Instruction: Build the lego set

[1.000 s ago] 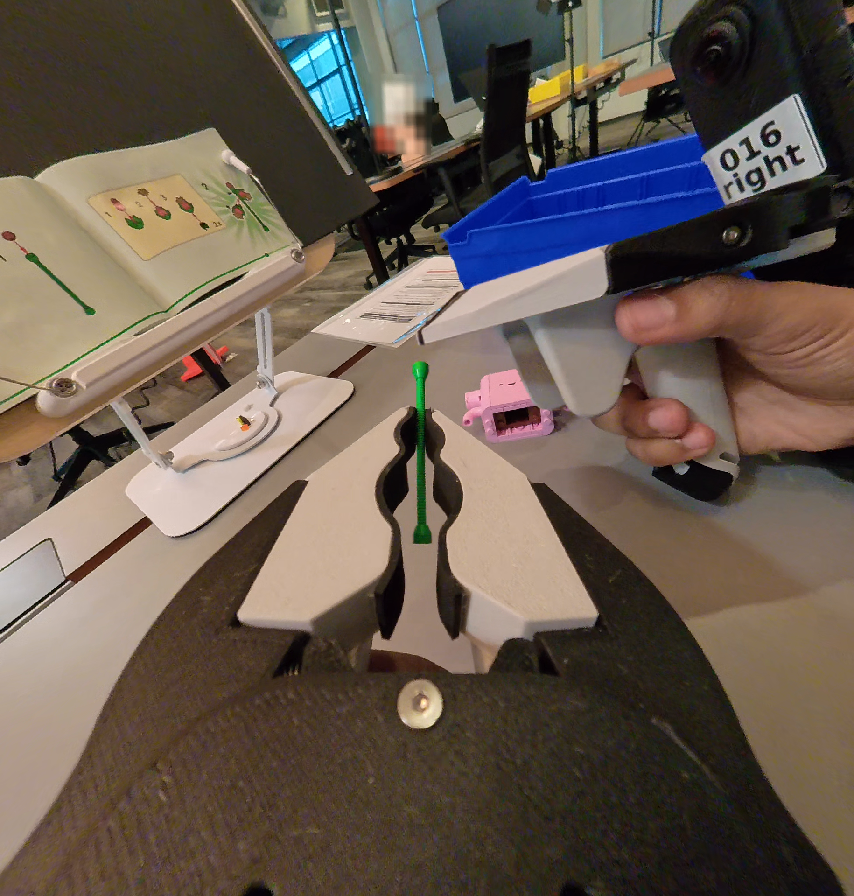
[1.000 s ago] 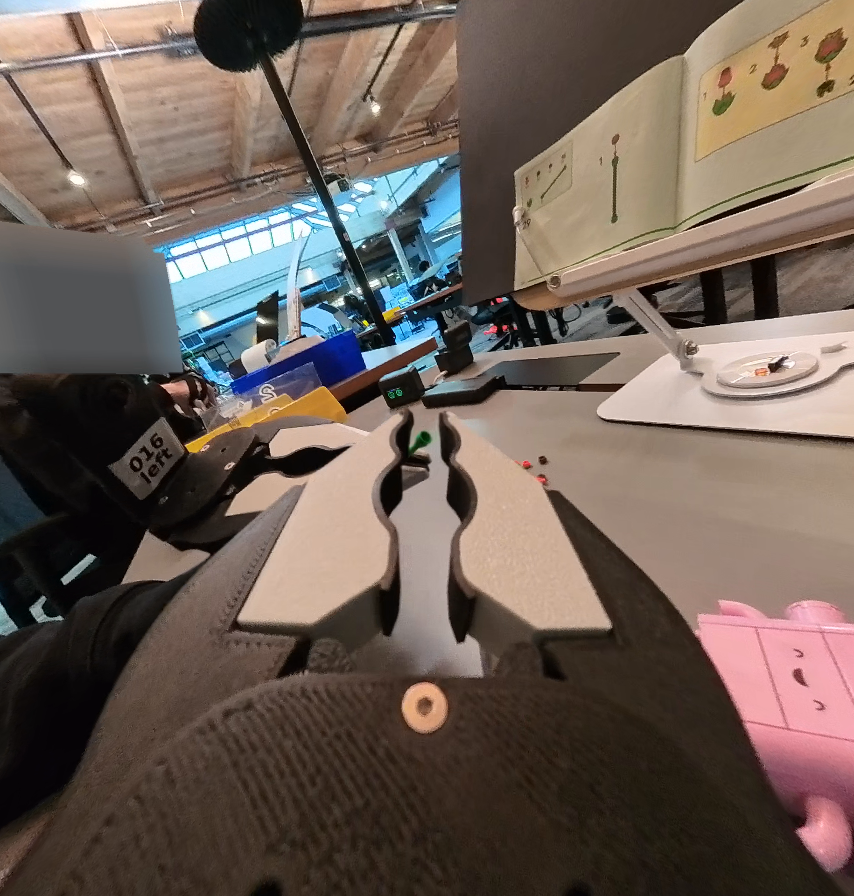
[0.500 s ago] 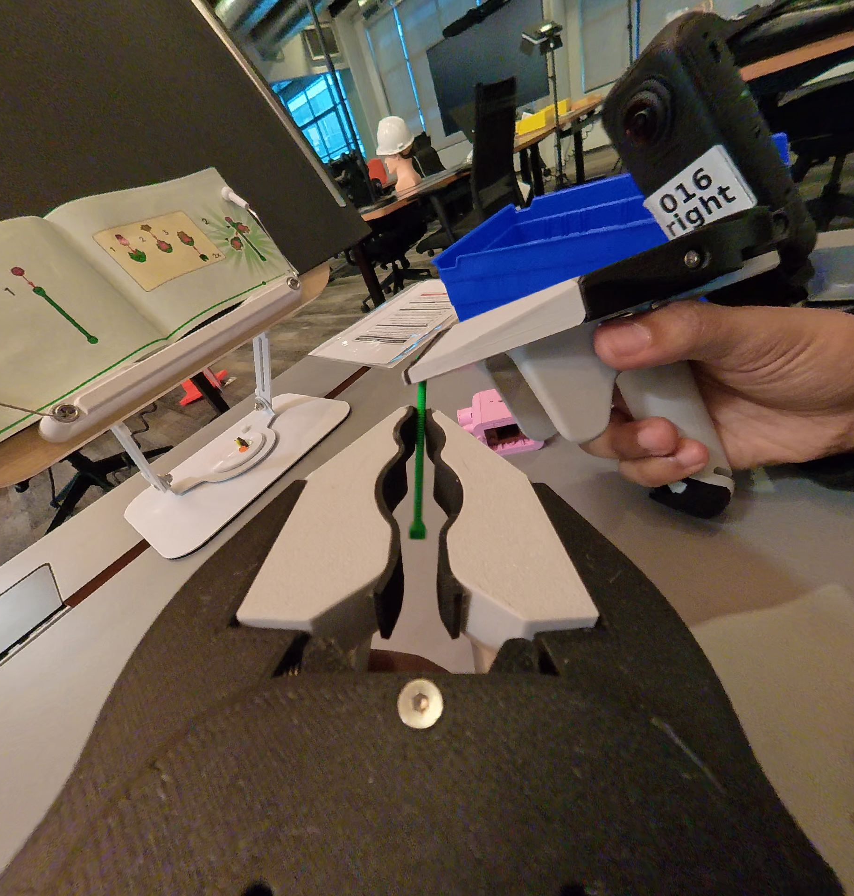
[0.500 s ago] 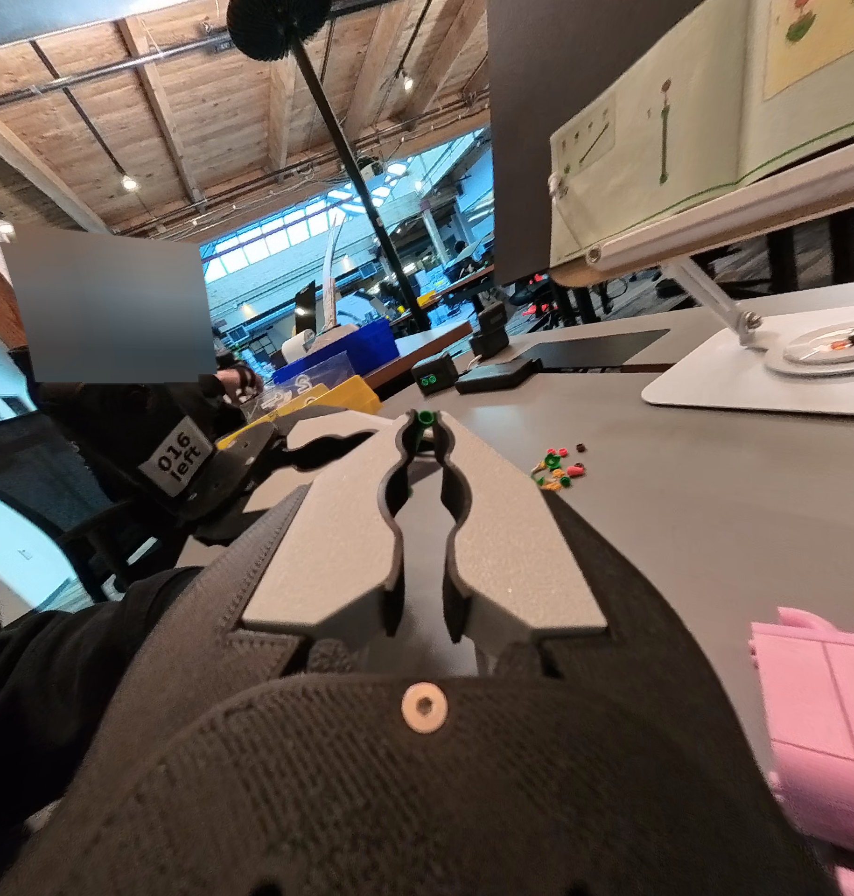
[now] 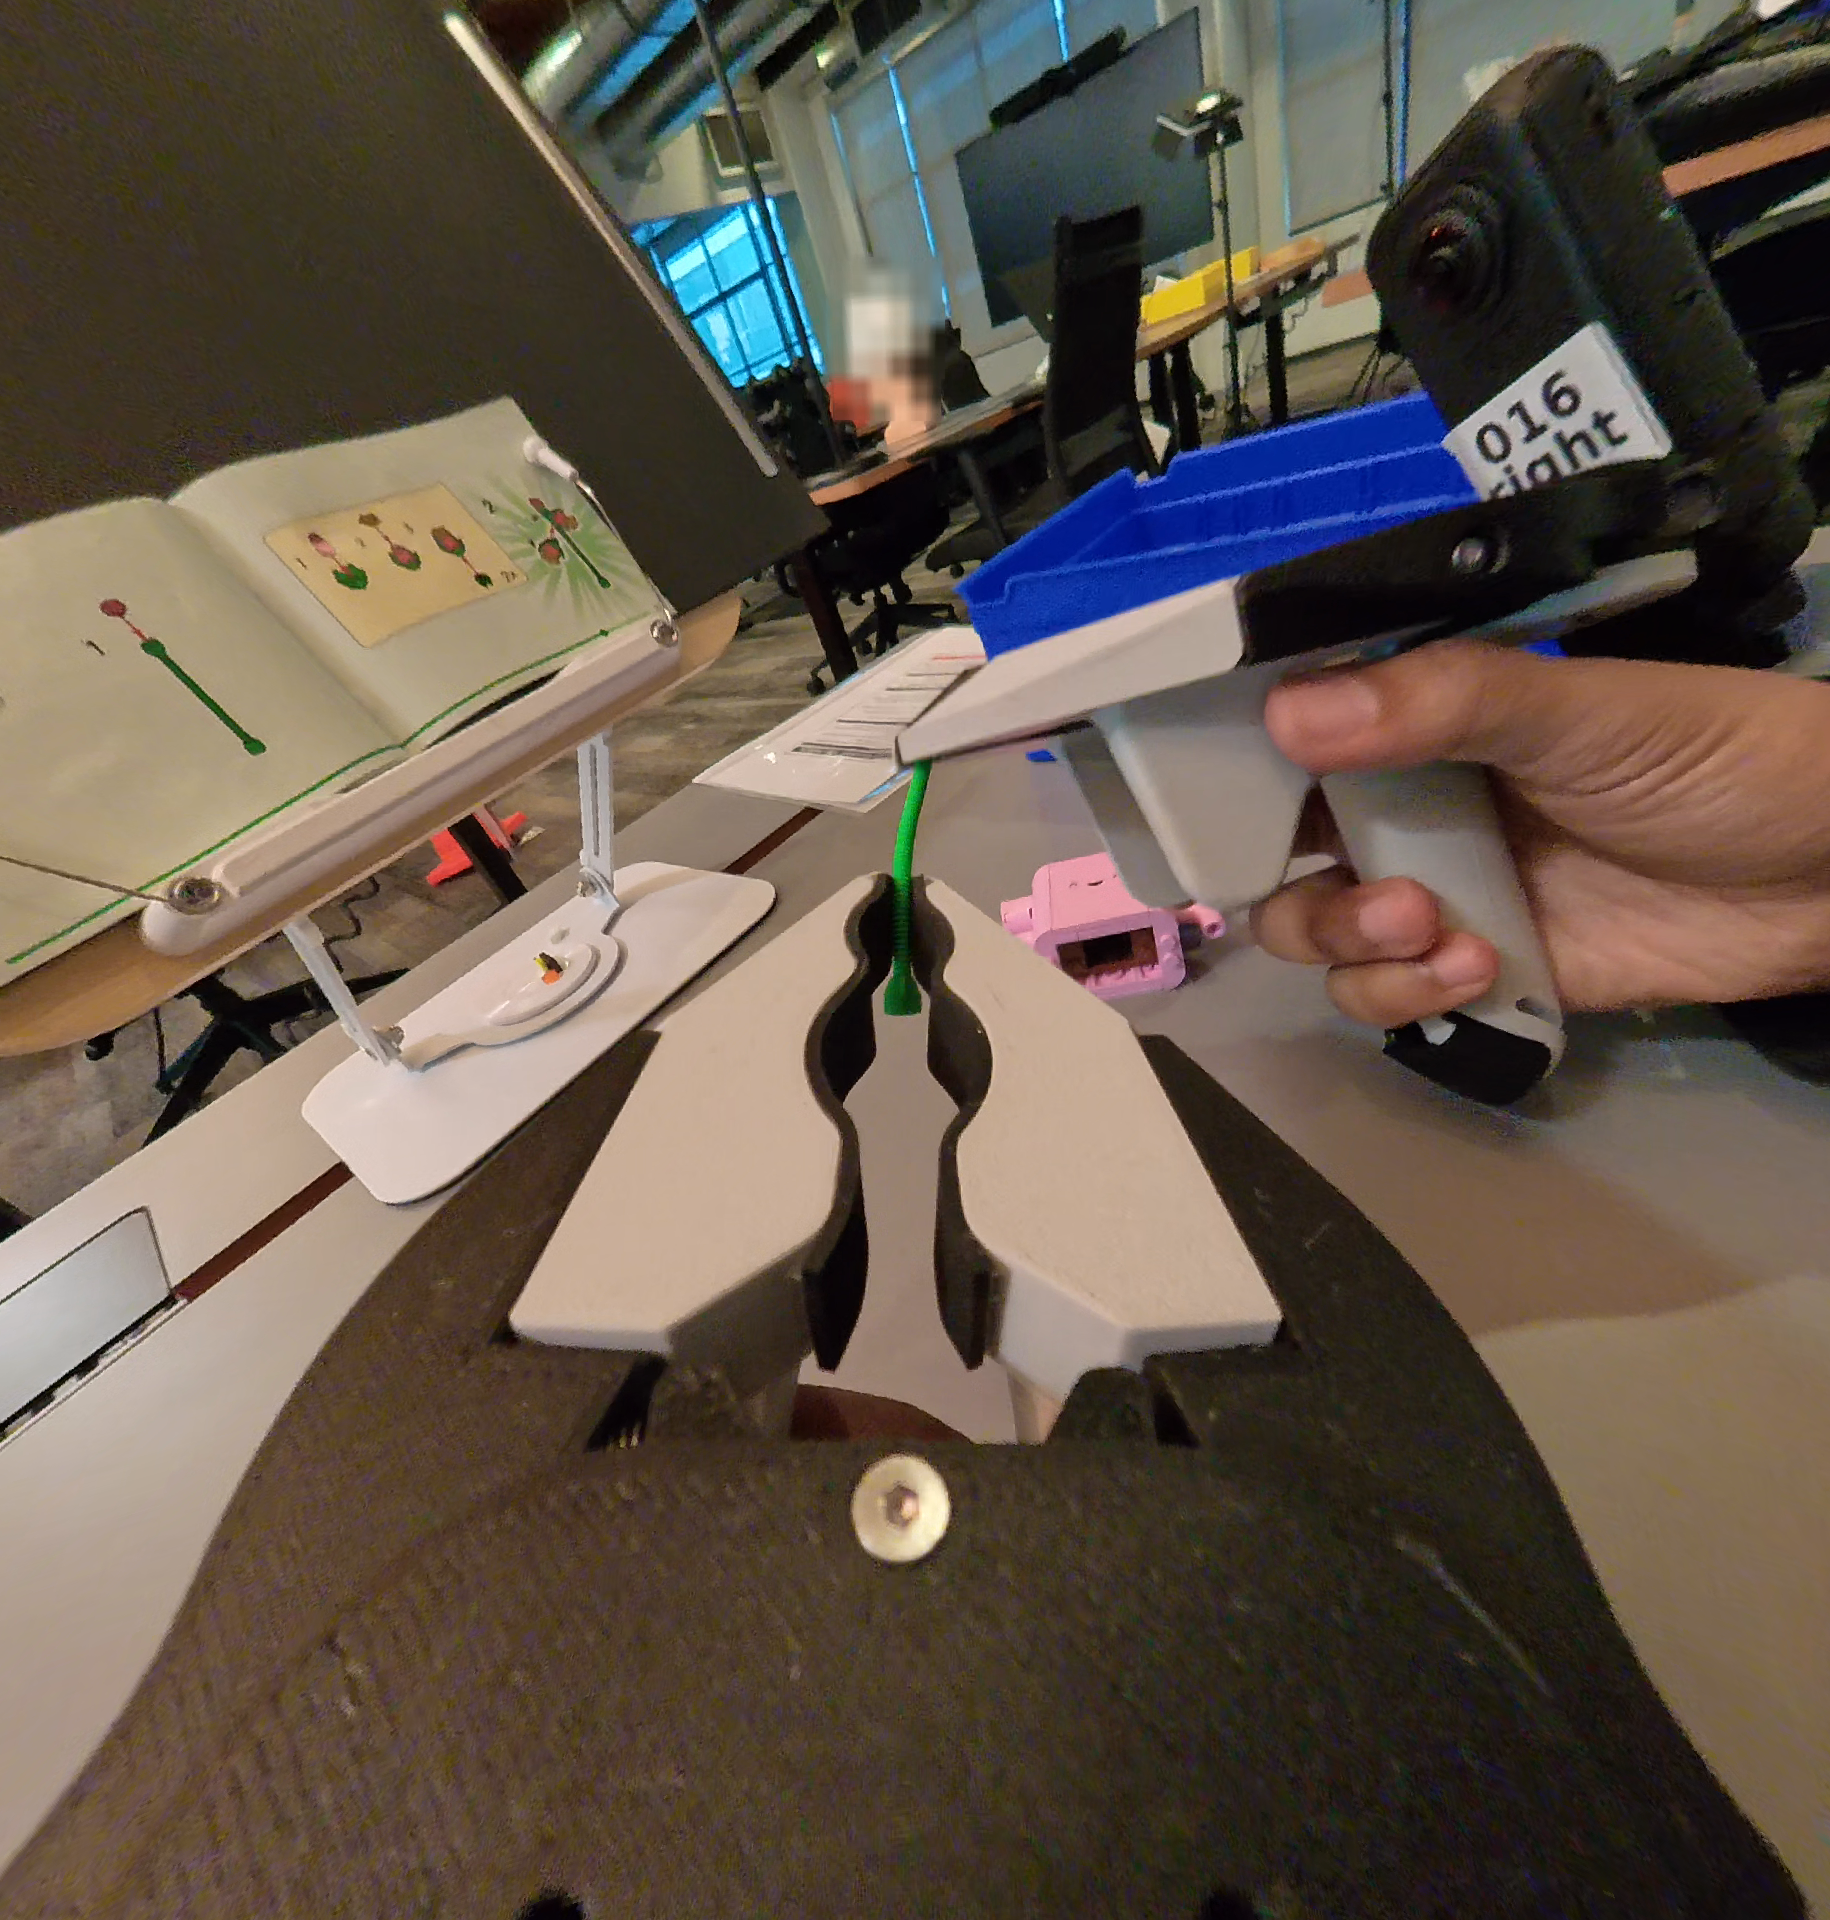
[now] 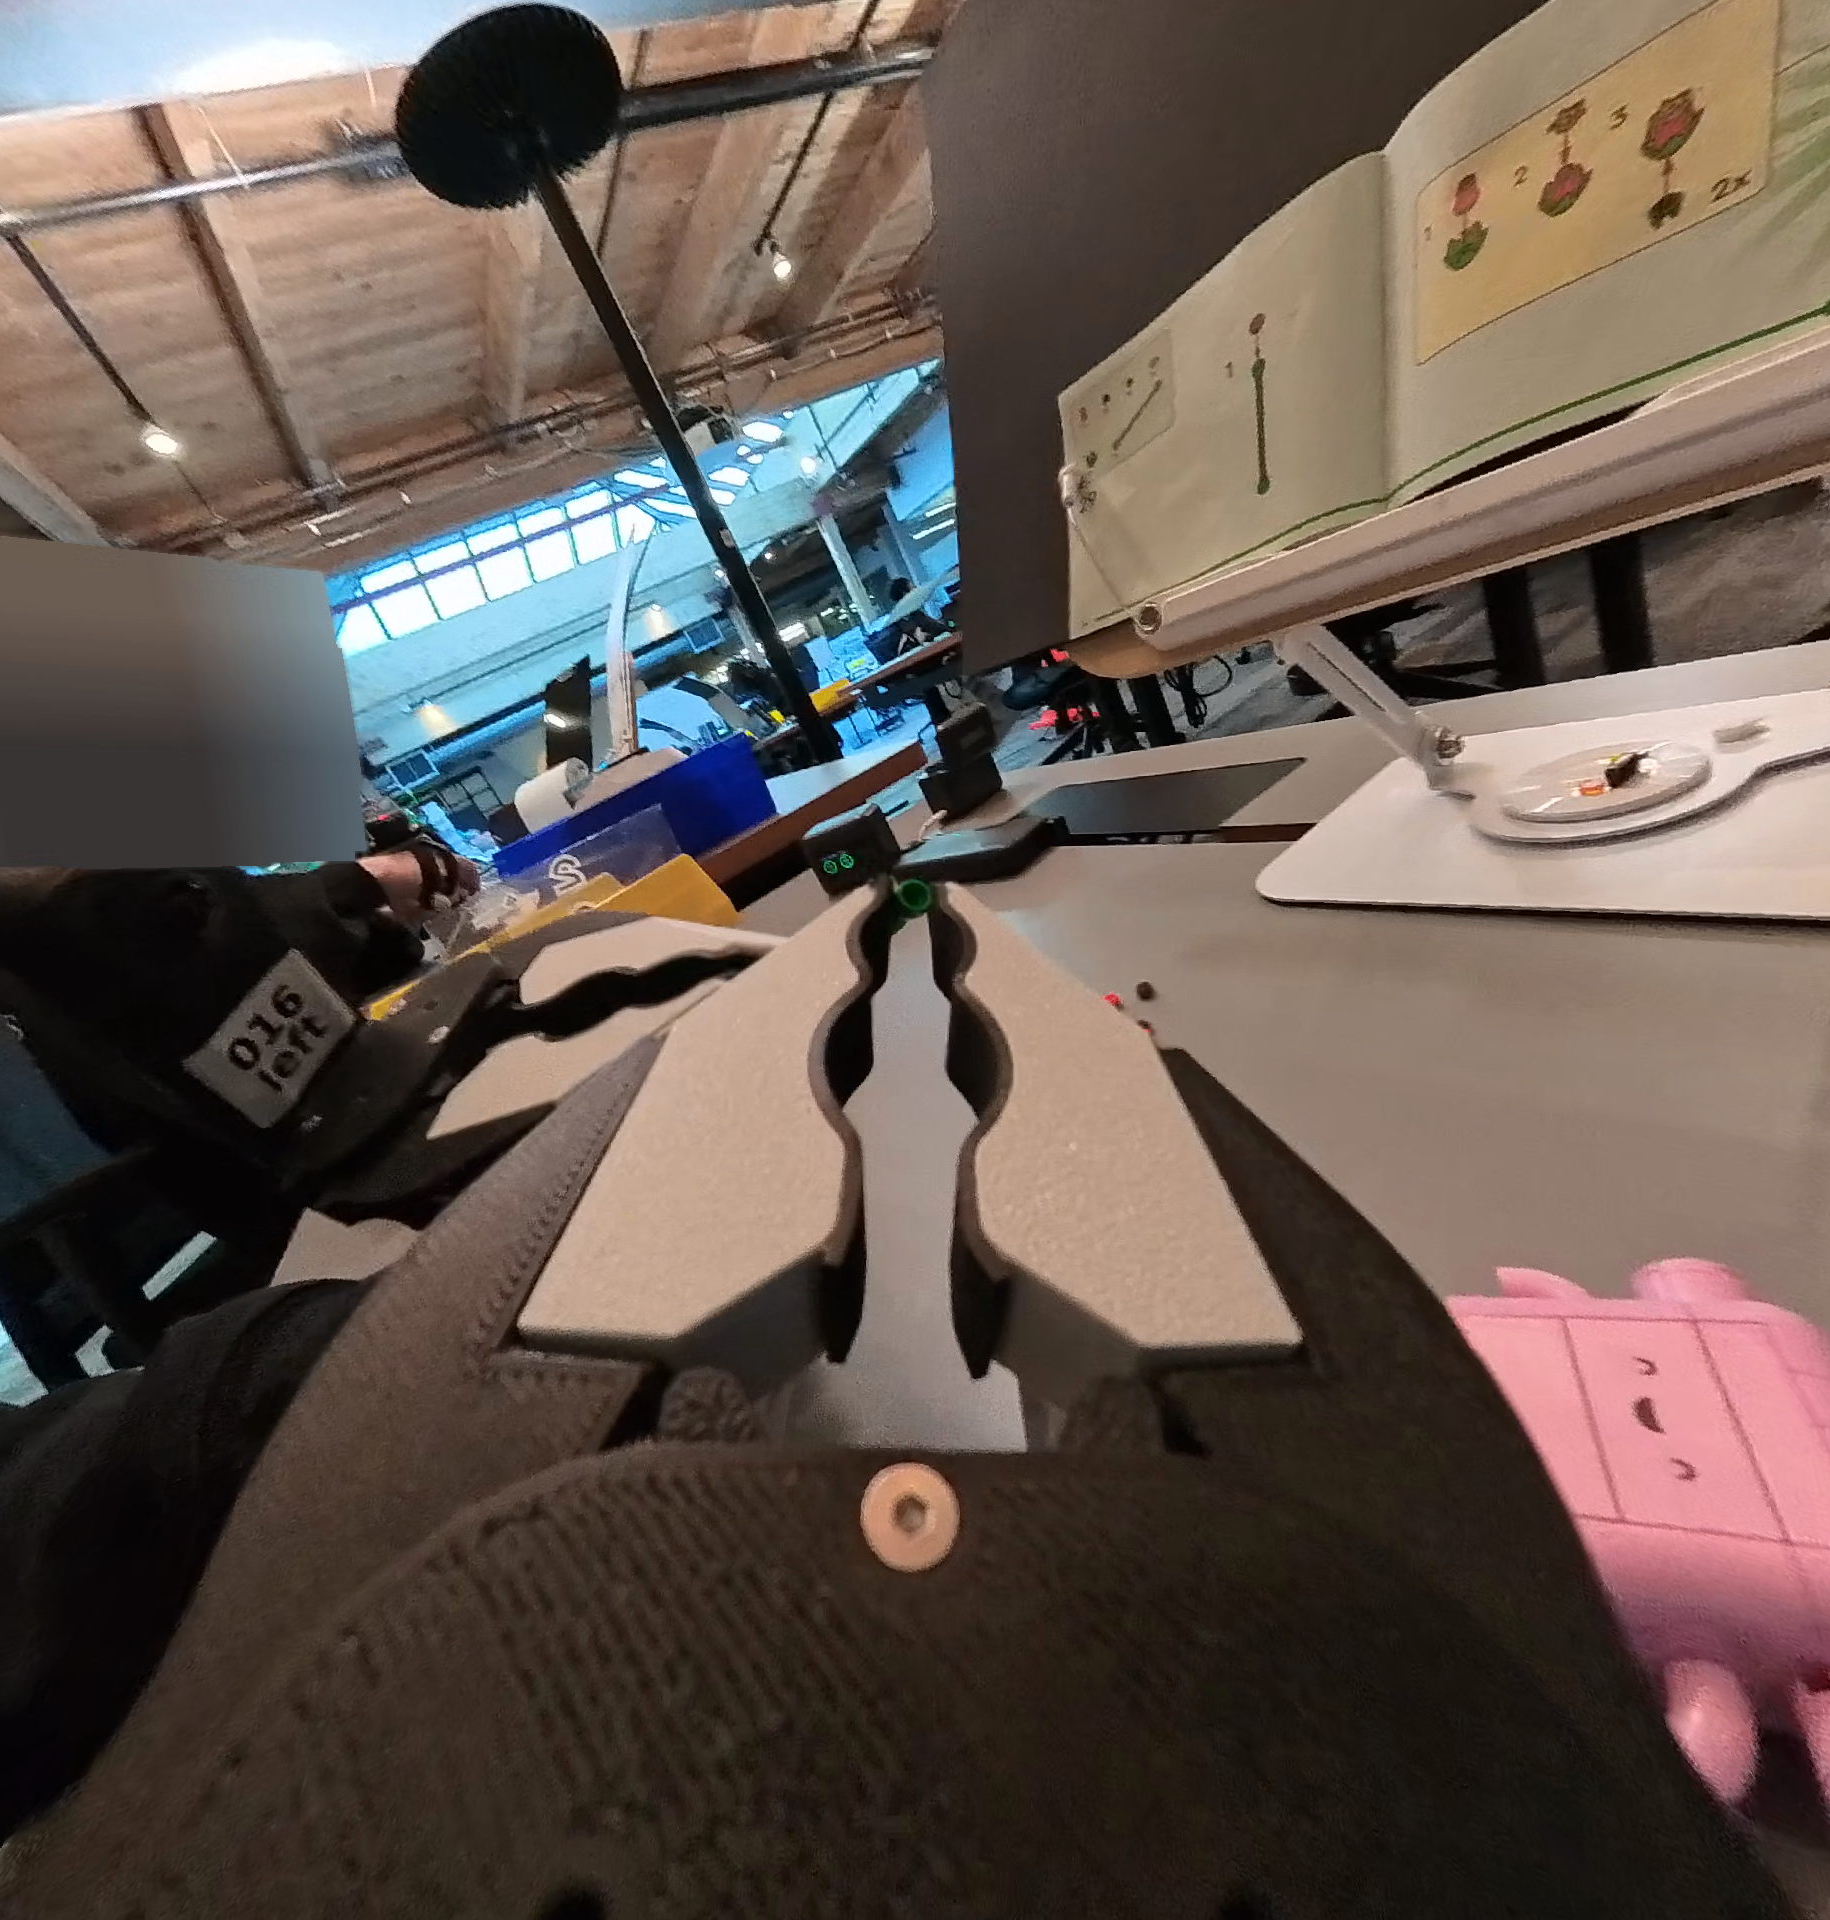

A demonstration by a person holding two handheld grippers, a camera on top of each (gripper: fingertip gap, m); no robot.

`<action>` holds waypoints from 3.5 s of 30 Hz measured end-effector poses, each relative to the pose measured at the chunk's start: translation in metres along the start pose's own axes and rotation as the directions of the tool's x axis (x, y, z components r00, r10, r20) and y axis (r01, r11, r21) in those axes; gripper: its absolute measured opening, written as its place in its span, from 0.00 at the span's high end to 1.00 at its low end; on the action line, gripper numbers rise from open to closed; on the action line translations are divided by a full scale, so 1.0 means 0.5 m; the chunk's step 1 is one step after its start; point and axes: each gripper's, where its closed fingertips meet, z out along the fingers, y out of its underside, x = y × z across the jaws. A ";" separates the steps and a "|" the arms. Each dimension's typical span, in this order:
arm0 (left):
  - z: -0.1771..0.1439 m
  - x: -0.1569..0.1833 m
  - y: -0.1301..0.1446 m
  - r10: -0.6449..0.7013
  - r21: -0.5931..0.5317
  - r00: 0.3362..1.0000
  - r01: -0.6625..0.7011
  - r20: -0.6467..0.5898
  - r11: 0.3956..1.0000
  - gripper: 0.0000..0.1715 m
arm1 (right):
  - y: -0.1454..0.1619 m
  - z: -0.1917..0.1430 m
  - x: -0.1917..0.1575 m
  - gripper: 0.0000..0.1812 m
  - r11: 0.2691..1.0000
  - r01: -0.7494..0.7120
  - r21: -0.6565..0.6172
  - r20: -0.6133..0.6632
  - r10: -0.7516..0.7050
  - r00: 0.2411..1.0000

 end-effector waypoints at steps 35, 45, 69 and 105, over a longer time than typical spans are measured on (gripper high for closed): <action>0.017 -0.015 0.052 -0.056 -0.135 0.998 0.058 0.021 0.989 0.80 | 0.059 0.017 -0.023 0.98 0.961 0.222 -0.164 0.015 -0.223 0.975; 0.020 0.014 0.060 0.036 -0.160 0.999 -0.042 -0.041 0.986 1.00 | 0.055 0.015 -0.038 0.98 0.976 0.173 -0.132 0.077 -0.164 0.983; -0.048 -0.118 -0.024 -0.202 0.087 0.974 0.193 0.100 0.977 1.00 | -0.012 0.060 -0.094 0.87 0.954 0.292 -0.067 -0.025 -0.294 0.955; 0.001 0.027 -0.012 -0.018 0.005 0.996 0.018 -0.083 1.000 0.93 | 0.018 -0.007 -0.066 0.98 0.916 0.337 -0.216 -0.012 -0.348 0.937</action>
